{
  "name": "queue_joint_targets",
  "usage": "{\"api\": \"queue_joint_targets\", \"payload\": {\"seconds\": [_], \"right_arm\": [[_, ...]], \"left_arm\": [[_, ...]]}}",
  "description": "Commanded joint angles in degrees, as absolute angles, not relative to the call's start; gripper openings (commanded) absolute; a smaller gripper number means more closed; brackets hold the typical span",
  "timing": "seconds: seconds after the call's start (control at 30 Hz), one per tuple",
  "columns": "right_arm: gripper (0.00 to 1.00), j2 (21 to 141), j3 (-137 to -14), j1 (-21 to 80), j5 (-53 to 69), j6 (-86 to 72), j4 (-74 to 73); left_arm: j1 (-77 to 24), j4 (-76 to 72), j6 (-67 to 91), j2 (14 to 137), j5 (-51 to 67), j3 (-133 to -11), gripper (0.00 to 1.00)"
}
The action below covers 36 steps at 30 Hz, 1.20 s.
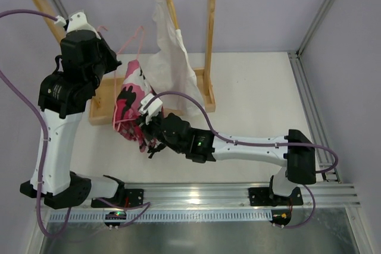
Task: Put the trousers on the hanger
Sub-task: Hang the hanger with trousers onto the clothesline
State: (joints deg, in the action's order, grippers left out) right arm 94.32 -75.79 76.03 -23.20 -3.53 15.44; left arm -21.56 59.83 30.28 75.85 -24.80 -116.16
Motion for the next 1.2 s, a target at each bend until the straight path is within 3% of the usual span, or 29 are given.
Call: {"api": "queue_joint_targets", "payload": {"seconds": [0.0, 0.43, 0.83, 1.17], "right_arm": [[0.04, 95.18, -83.39, 75.94, -21.19, -1.85, 16.97], [0.04, 96.42, -89.38, 68.03, -12.48, -5.89, 16.08], [0.04, 102.13, -99.75, 62.58, -3.08, -8.70, 12.04], [0.04, 104.50, -104.94, 56.26, 3.33, -11.69, 12.30]], "left_arm": [[-21.80, 50.19, 25.41, 76.28, -23.91, -122.59, 0.00], [-21.80, 42.12, 22.06, 81.38, -22.32, -127.27, 0.00], [-21.80, 40.25, 17.84, 88.68, -29.53, -136.23, 0.00], [-21.62, 30.33, 14.85, 94.04, -32.52, -138.51, 0.00]]}}
